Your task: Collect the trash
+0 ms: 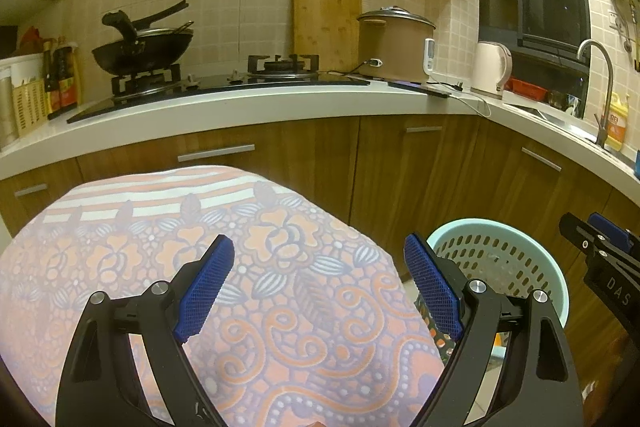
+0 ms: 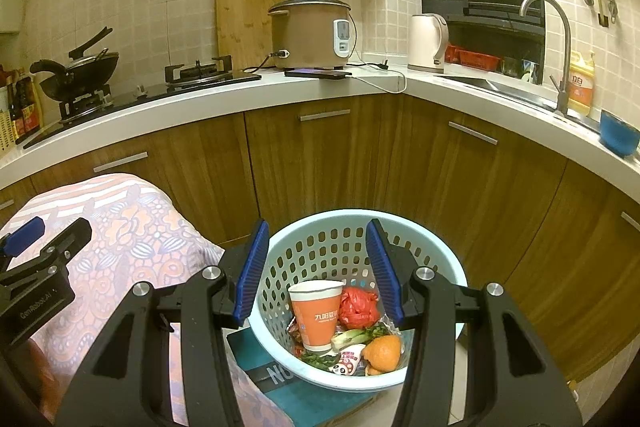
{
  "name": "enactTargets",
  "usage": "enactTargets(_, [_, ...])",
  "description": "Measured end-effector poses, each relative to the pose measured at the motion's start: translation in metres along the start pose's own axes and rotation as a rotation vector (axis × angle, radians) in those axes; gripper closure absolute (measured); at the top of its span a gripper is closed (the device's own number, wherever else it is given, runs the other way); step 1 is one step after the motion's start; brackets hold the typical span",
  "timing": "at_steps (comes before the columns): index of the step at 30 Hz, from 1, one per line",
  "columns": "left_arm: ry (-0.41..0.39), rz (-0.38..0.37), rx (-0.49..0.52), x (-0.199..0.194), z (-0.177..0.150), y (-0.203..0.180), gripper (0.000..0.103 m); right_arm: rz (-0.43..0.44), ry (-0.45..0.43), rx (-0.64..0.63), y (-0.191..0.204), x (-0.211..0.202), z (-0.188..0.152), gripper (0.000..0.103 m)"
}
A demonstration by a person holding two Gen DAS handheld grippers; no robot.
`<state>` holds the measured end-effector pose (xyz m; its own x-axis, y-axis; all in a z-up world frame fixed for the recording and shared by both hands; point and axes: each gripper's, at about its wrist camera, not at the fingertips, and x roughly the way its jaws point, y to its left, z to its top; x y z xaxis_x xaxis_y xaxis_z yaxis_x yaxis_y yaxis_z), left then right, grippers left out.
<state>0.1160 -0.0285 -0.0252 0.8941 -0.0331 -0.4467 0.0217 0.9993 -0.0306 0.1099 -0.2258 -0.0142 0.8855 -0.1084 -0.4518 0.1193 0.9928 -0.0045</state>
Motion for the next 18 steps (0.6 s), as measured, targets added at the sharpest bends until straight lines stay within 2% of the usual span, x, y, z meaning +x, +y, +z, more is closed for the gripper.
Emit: enactTargets(18, [0.005, -0.001, 0.001, 0.0011, -0.0021, -0.0008, 0.018, 0.011, 0.009, 0.008, -0.0021, 0.002, 0.0021, 0.056])
